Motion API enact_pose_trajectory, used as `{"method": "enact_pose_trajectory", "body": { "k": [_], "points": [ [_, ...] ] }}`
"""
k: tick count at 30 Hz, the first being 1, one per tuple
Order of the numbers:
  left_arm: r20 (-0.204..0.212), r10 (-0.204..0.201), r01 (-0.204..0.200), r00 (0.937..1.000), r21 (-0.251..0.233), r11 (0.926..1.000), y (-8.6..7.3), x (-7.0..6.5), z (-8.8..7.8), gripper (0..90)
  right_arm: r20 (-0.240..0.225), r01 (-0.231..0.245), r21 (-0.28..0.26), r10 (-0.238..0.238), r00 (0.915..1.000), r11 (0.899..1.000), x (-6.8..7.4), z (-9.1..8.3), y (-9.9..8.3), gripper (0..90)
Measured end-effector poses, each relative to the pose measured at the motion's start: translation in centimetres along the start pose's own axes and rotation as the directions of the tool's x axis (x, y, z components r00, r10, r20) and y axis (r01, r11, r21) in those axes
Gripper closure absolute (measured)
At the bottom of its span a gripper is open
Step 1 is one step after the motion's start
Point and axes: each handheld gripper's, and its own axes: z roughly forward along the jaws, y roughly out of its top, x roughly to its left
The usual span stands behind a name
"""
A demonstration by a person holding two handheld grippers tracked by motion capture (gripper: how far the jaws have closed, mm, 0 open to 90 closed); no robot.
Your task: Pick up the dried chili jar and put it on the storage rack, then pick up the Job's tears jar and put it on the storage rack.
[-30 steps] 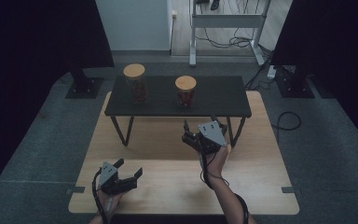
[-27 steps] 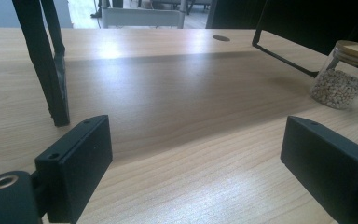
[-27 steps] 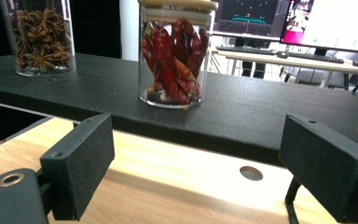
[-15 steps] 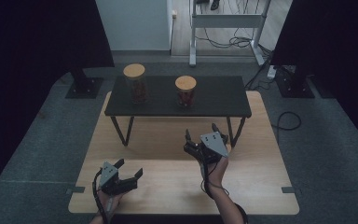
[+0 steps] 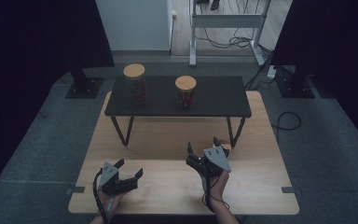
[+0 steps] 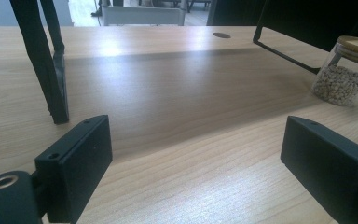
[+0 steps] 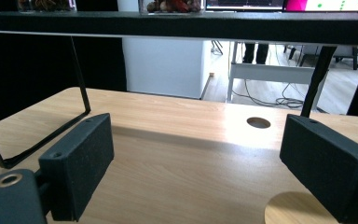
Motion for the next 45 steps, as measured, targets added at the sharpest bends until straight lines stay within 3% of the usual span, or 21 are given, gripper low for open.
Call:
{"method": "enact_pose_trajectory", "body": {
  "k": [9, 14, 20, 37, 45],
  "points": [
    [0.001, 0.004, -0.004, 1.0000, 0.004, 1.0000, 0.0, -0.1, 0.1, 8.4, -0.007, -0.015, 0.018, 0.015, 0.9999, 1.000, -0.1, -0.8, -0.9, 9.5],
    [0.000, 0.004, -0.004, 1.0000, 0.003, 1.0000, 0.0, 0.0, 0.1, 8.4, -0.008, 0.007, 0.031, -0.007, 0.9999, 0.999, 0.0, -1.0, -1.2, 9.5],
    [0.000, 0.010, -0.010, 0.9999, 0.004, 0.9999, 0.0, -0.1, 0.1, 8.4, -0.011, -0.011, 0.053, 0.012, 0.9999, 0.999, -0.2, -1.0, -1.6, 9.5],
    [-0.007, 0.015, -0.015, 0.9999, -0.002, 0.9999, 0.1, 0.1, 0.1, 8.4, -0.019, 0.002, 0.065, -0.001, 0.9998, 0.998, 0.1, -1.0, -1.9, 9.3],
    [-0.005, 0.023, -0.023, 0.9997, -0.003, 0.9997, 0.1, -0.1, 0.0, 8.1, -0.009, -0.015, 0.066, 0.015, 0.9998, 0.998, -0.4, -2.8, -1.9, 6.6]
  ]
}}
